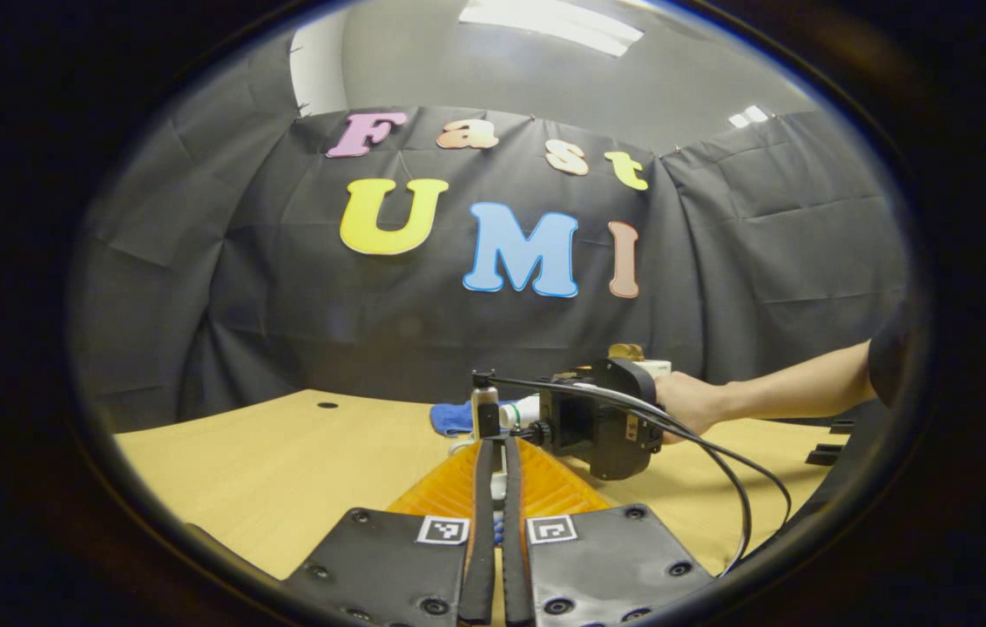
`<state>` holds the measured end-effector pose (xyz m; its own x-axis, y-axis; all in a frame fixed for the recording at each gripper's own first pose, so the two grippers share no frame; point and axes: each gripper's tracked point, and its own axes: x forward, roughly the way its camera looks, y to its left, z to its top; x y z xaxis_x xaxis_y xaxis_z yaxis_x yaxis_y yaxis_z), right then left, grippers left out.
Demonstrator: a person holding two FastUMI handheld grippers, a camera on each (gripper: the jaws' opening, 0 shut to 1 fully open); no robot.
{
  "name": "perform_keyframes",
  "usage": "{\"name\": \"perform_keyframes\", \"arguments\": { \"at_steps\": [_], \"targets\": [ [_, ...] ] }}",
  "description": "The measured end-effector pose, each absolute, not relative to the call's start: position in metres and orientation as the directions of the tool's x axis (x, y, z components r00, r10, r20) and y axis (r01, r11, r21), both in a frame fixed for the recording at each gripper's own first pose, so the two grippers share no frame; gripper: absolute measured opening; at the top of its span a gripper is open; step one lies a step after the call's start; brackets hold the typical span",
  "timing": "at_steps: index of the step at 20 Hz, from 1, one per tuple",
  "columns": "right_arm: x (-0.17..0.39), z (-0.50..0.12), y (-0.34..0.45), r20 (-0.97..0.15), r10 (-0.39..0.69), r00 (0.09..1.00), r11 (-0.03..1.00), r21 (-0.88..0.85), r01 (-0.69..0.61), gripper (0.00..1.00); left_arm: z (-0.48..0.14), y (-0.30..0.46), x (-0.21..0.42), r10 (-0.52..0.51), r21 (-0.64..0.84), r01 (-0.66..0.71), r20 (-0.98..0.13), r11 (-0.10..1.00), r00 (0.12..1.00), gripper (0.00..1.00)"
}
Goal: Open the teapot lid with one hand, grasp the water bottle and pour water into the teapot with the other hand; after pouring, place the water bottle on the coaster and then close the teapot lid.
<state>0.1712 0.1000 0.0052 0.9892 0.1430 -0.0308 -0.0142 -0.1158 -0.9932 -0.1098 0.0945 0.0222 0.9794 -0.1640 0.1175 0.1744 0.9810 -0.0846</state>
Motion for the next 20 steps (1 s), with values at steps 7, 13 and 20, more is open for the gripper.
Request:
{"name": "perform_keyframes", "arguments": {
  "at_steps": [7,13,20],
  "targets": [
    [0.173,0.011,0.104,-0.017,0.153,0.988,-0.188,-0.982,0.013,0.72,0.022,0.095,-0.110,-0.165,-0.087,0.175,0.116,0.981,0.979,0.14],
    [0.173,0.015,0.106,-0.007,0.161,0.987,-0.217,-0.976,0.029,0.72,0.024,0.097,-0.111,-0.164,-0.086,0.174,0.119,0.981,0.979,0.14],
    [0.175,0.022,0.107,0.016,0.178,0.984,-0.264,-0.962,0.063,0.72,0.022,0.098,-0.109,-0.162,-0.087,0.173,0.113,0.981,0.980,0.14]
  ]
}}
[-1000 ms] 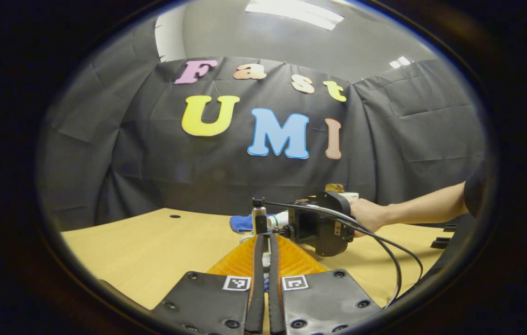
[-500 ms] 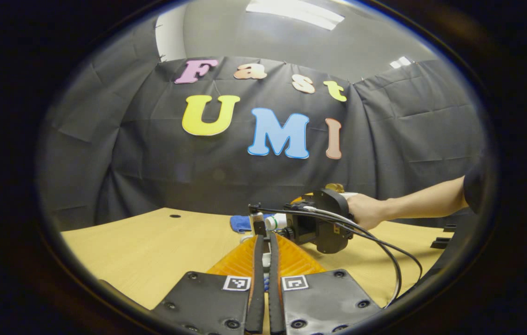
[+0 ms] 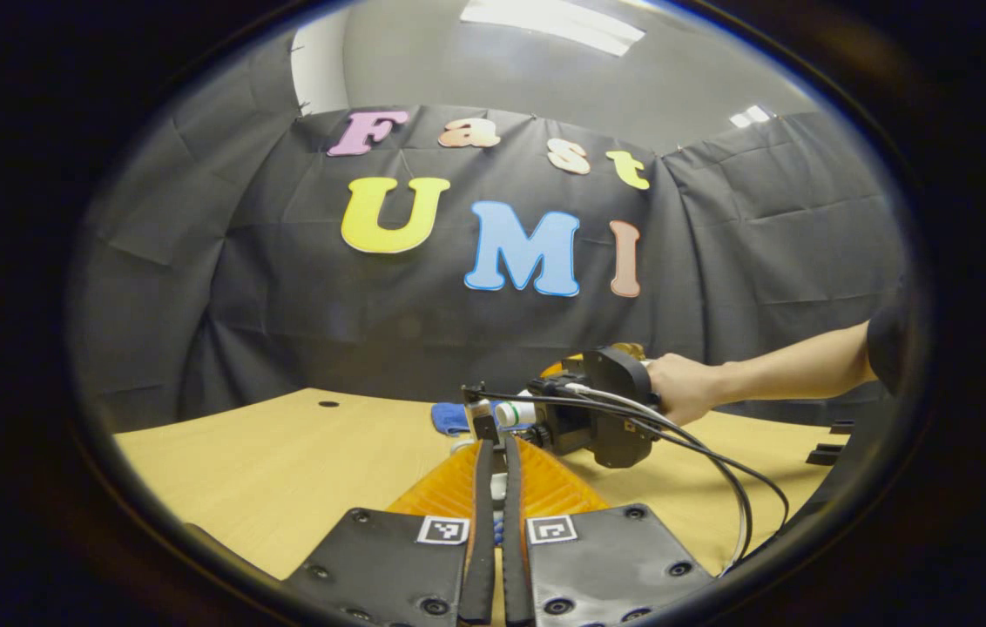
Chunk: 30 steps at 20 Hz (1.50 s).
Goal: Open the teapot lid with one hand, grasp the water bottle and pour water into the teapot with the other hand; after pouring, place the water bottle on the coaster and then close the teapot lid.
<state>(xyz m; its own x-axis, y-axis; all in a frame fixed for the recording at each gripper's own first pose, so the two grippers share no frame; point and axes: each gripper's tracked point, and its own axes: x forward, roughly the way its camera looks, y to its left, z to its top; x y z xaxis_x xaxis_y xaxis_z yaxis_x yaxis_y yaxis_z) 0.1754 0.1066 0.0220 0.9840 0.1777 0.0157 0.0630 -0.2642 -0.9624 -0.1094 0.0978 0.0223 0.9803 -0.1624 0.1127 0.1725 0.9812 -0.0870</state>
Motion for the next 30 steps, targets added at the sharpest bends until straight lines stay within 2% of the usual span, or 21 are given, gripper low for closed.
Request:
{"name": "perform_keyframes", "arguments": {
  "at_steps": [30],
  "targets": [
    [0.176,0.052,0.125,0.059,0.226,0.972,-0.444,-0.882,0.156,0.72,0.027,0.103,-0.113,-0.158,-0.080,0.168,0.120,0.983,0.980,0.14]
  ]
}}
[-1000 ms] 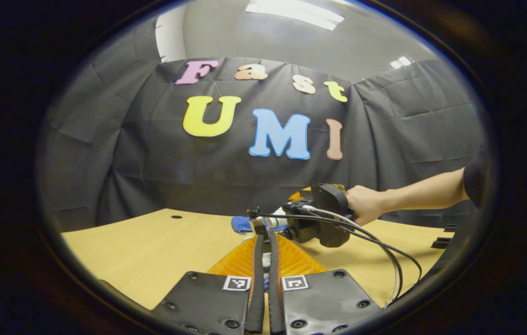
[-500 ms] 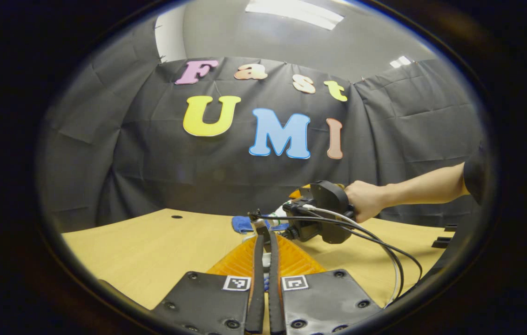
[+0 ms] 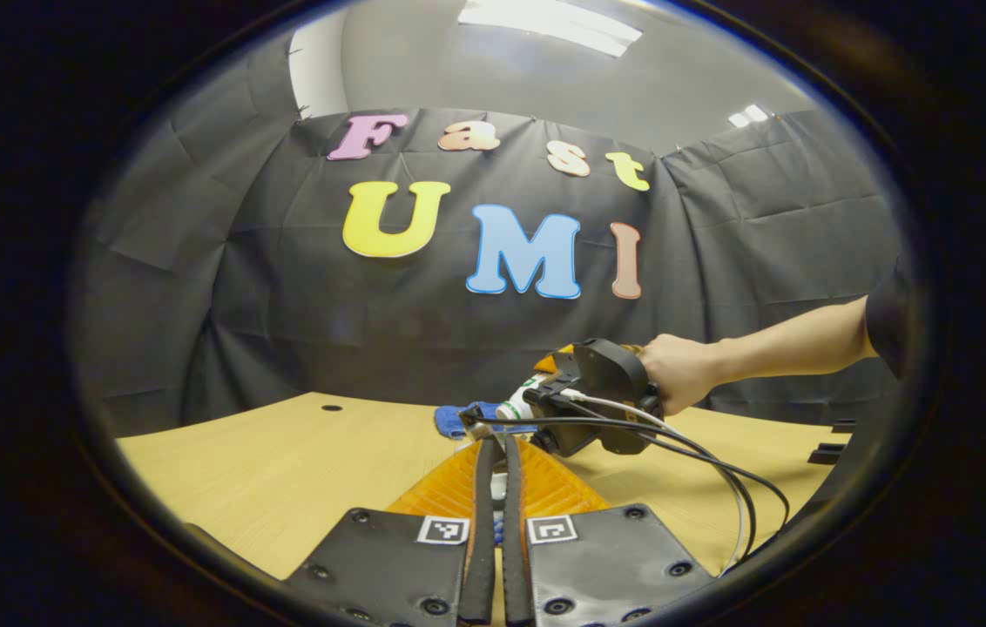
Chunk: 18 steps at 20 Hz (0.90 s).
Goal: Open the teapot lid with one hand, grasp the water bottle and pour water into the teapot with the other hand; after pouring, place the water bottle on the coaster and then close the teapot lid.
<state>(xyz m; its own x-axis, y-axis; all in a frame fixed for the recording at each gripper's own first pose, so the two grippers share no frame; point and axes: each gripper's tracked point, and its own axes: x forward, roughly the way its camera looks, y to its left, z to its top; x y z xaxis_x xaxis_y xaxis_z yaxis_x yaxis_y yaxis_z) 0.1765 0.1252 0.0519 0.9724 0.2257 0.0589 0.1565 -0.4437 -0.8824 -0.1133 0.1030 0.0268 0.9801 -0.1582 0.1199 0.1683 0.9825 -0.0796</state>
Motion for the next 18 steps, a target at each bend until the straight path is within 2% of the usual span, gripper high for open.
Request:
{"name": "perform_keyframes", "arguments": {
  "at_steps": [6,7,8,18],
  "targets": [
    [0.174,0.055,0.134,0.066,0.246,0.967,-0.468,-0.866,0.178,0.72,0.028,0.103,-0.114,-0.157,-0.080,0.167,0.121,0.983,0.980,0.14],
    [0.173,0.056,0.135,0.070,0.250,0.966,-0.474,-0.861,0.185,0.72,0.027,0.104,-0.113,-0.157,-0.080,0.168,0.121,0.983,0.980,0.10],
    [0.173,0.058,0.136,0.074,0.255,0.964,-0.481,-0.855,0.193,0.72,0.027,0.104,-0.113,-0.157,-0.079,0.168,0.121,0.983,0.980,0.14],
    [0.170,0.066,0.152,0.098,0.298,0.949,-0.538,-0.804,0.252,0.72,0.028,0.104,-0.114,-0.158,-0.082,0.168,0.117,0.982,0.980,0.14]
  ]
}}
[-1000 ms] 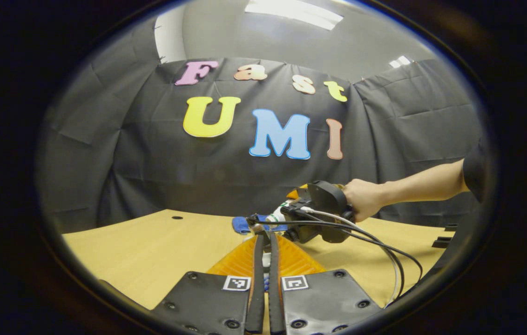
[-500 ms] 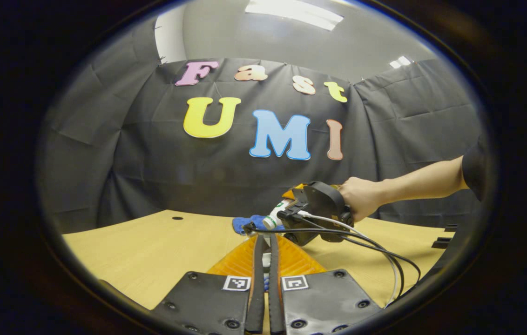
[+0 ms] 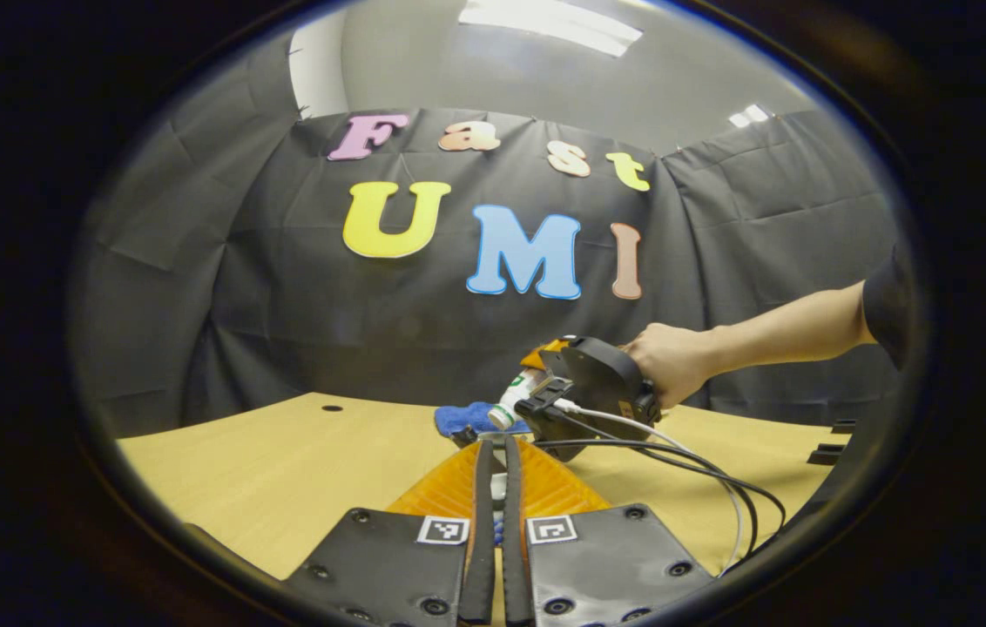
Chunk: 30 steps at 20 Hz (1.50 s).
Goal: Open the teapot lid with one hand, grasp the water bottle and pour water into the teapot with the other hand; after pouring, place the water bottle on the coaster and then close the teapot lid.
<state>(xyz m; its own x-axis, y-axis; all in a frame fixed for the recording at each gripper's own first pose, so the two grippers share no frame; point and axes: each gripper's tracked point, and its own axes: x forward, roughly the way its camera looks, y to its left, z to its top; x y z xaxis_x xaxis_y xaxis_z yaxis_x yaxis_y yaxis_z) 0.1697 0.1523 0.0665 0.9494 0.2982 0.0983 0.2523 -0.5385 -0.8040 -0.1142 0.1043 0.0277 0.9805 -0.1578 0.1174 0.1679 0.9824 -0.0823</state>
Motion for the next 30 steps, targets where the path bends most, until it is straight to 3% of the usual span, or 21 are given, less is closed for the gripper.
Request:
{"name": "perform_keyframes", "arguments": {
  "at_steps": [2,3,13,14,21,24,25,26,30],
  "targets": [
    [0.169,0.068,0.155,0.100,0.304,0.948,-0.541,-0.801,0.258,0.72,0.027,0.103,-0.114,-0.160,-0.084,0.171,0.117,0.982,0.980,0.10],
    [0.168,0.068,0.156,0.101,0.306,0.947,-0.544,-0.798,0.261,0.72,0.027,0.102,-0.114,-0.161,-0.082,0.171,0.116,0.982,0.980,0.14],
    [0.168,0.066,0.160,0.099,0.314,0.944,-0.555,-0.788,0.267,0.72,0.028,0.104,-0.114,-0.161,-0.082,0.171,0.117,0.982,0.980,0.14],
    [0.168,0.065,0.159,0.097,0.313,0.945,-0.554,-0.790,0.264,0.72,0.028,0.104,-0.114,-0.160,-0.082,0.170,0.116,0.982,0.980,0.10],
    [0.171,0.056,0.155,0.087,0.306,0.948,-0.547,-0.799,0.250,0.72,0.028,0.111,-0.114,-0.148,-0.084,0.159,0.121,0.984,0.982,0.14],
    [0.171,0.053,0.152,0.079,0.298,0.951,-0.534,-0.812,0.235,0.72,0.028,0.115,-0.113,-0.142,-0.098,0.154,0.119,0.983,0.983,0.10],
    [0.171,0.051,0.151,0.073,0.293,0.953,-0.524,-0.822,0.224,0.72,0.027,0.117,-0.113,-0.141,-0.110,0.154,0.117,0.982,0.983,0.14],
    [0.173,0.048,0.148,0.064,0.287,0.956,-0.508,-0.836,0.208,0.72,0.027,0.118,-0.113,-0.140,-0.122,0.154,0.115,0.981,0.983,0.10],
    [0.176,0.039,0.138,0.040,0.256,0.966,-0.434,-0.888,0.152,0.72,0.025,0.129,-0.109,-0.125,-0.153,0.141,0.107,0.978,0.986,0.14]
  ]
}}
